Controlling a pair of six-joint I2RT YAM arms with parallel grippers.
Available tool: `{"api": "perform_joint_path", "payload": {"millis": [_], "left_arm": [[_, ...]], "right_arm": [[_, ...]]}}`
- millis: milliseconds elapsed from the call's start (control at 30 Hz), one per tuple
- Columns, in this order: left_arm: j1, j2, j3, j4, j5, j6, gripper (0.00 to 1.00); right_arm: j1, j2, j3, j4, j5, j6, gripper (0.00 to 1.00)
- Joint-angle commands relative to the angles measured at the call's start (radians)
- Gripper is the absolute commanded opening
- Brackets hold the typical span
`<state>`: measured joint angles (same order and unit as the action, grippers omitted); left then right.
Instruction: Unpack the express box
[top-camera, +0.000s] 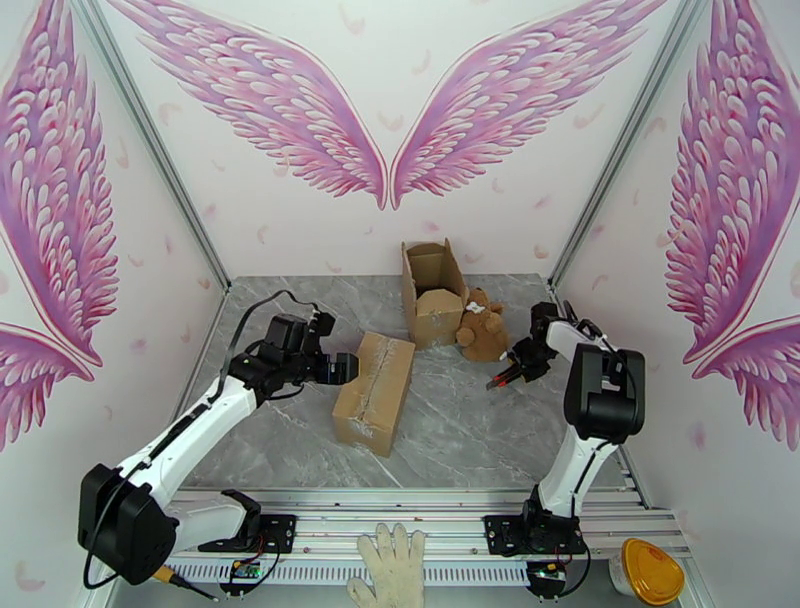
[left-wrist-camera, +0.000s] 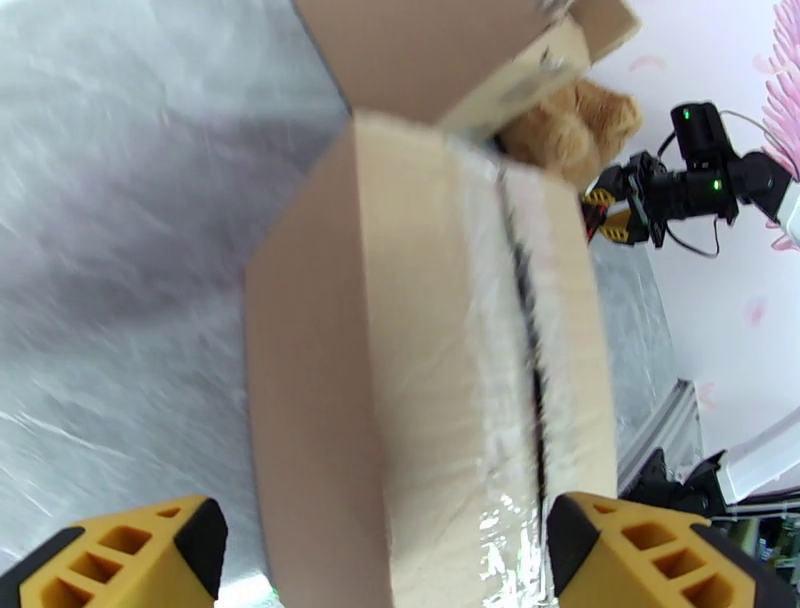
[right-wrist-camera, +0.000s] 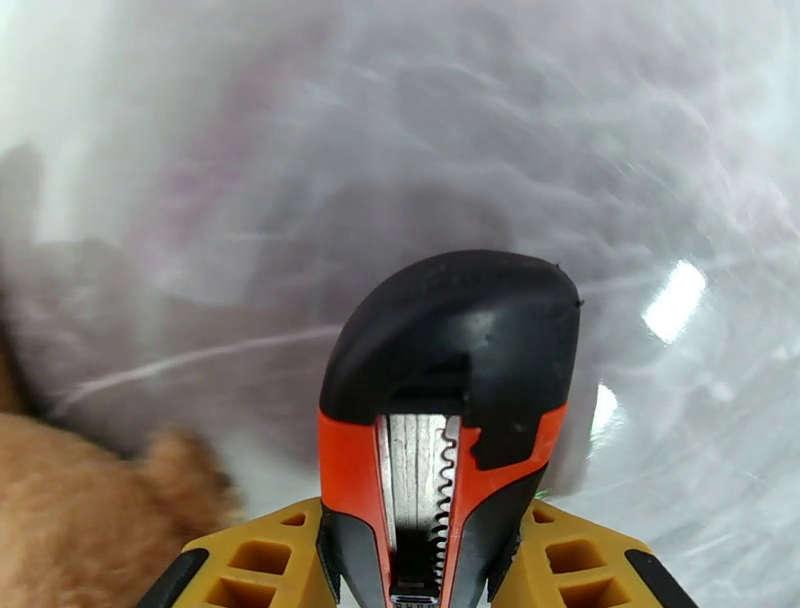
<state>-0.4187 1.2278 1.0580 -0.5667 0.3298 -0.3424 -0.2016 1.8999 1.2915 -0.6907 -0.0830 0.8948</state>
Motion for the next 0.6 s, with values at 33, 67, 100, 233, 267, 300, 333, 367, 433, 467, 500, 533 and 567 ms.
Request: {"api": "perform_joint_path", "payload": {"millis": [33, 67, 100, 233, 267, 300, 333, 367, 433, 467, 500, 533, 567], "left_arm": [[-0.001, -0.039, 0.103, -0.004, -0.104, 0.104, 0.85], [-0.006, -0.025, 0.128, 0.010, -0.098, 0.116, 0.84], [-0.017, 0.001, 0.166, 0.019, -0.091, 0.132, 0.83], [-0.074, 0.163, 0.368, 0.011, -0.042, 0.204, 0.79], [-0.088, 0.202, 0.412, 0.008, -0.021, 0.218, 0.78], [-0.106, 0.252, 0.471, 0.001, -0.001, 0.231, 0.78], [-0.127, 0.301, 0.528, -0.009, 0.005, 0.245, 0.78], [-0.149, 0.345, 0.583, -0.025, 0.007, 0.260, 0.78], [-0.207, 0.457, 0.724, -0.091, -0.021, 0.305, 0.80], [-0.229, 0.503, 0.787, -0.118, -0.012, 0.323, 0.80], [-0.250, 0.553, 0.851, -0.141, 0.007, 0.333, 0.80], [-0.267, 0.596, 0.903, -0.149, 0.032, 0.334, 0.80], [-0.278, 0.629, 0.942, -0.145, 0.063, 0.327, 0.79]], "right_arm": [[0.011, -0.164, -0.056, 0.094, -0.037, 0.017, 0.33], [0.010, -0.199, -0.069, 0.095, -0.034, 0.016, 0.33], [0.012, -0.246, -0.085, 0.102, -0.030, 0.014, 0.33], [0.022, -0.440, -0.155, 0.175, -0.037, 0.010, 0.33], [0.027, -0.471, -0.156, 0.178, -0.038, 0.006, 0.33], [0.036, -0.506, -0.152, 0.176, -0.038, 0.003, 0.33], [0.049, -0.531, -0.139, 0.173, -0.038, 0.000, 0.33], [0.061, -0.551, -0.125, 0.164, -0.033, -0.002, 0.33], [0.099, -0.583, -0.093, 0.157, -0.031, -0.006, 0.33], [0.118, -0.594, -0.082, 0.161, -0.031, -0.008, 0.33], [0.147, -0.607, -0.071, 0.182, -0.033, -0.015, 0.32], [0.174, -0.617, -0.064, 0.209, -0.038, -0.024, 0.32], [0.198, -0.623, -0.056, 0.222, -0.035, -0.029, 0.32]]}}
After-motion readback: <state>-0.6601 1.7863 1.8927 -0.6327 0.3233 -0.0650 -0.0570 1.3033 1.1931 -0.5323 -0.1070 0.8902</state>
